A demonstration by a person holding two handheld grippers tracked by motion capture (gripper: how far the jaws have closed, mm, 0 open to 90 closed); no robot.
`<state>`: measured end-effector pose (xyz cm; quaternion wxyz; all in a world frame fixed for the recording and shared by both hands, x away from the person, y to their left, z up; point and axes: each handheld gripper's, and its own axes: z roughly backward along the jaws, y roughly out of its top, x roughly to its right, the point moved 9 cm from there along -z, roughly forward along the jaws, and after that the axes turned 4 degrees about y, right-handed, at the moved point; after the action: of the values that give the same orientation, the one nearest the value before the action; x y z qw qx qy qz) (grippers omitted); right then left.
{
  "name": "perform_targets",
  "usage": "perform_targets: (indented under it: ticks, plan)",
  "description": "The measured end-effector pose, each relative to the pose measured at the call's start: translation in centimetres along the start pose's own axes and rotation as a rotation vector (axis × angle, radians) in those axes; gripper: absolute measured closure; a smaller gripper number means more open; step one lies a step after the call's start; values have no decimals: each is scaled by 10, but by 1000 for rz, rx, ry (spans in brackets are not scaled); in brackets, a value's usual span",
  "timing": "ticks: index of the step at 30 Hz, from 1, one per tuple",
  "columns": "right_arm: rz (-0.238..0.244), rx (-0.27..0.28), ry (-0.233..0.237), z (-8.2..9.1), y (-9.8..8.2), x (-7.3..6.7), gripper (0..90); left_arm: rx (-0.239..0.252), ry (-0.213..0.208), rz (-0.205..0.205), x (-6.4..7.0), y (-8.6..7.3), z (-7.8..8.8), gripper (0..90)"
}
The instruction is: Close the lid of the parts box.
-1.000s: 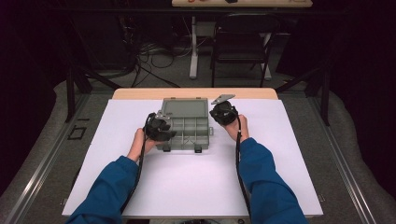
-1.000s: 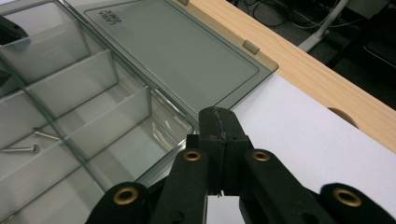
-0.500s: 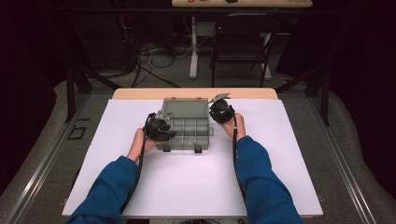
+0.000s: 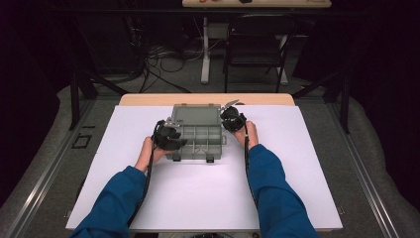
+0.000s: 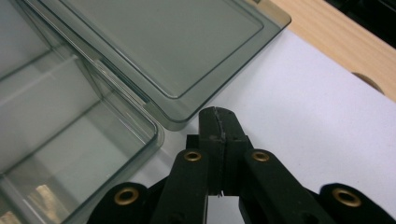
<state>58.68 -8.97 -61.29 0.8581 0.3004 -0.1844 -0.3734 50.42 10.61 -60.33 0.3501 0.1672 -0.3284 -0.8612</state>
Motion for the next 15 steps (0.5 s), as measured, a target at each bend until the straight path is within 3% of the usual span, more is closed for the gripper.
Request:
perform_targets:
  ticks: [8,15]
  plan:
    - [2,-9,0,-7,-2,1,900,4,1,-1,0,0,0,571]
    - [-31,11,4,-9,-1,3,900,10,-2,-1,0,0,0,572]
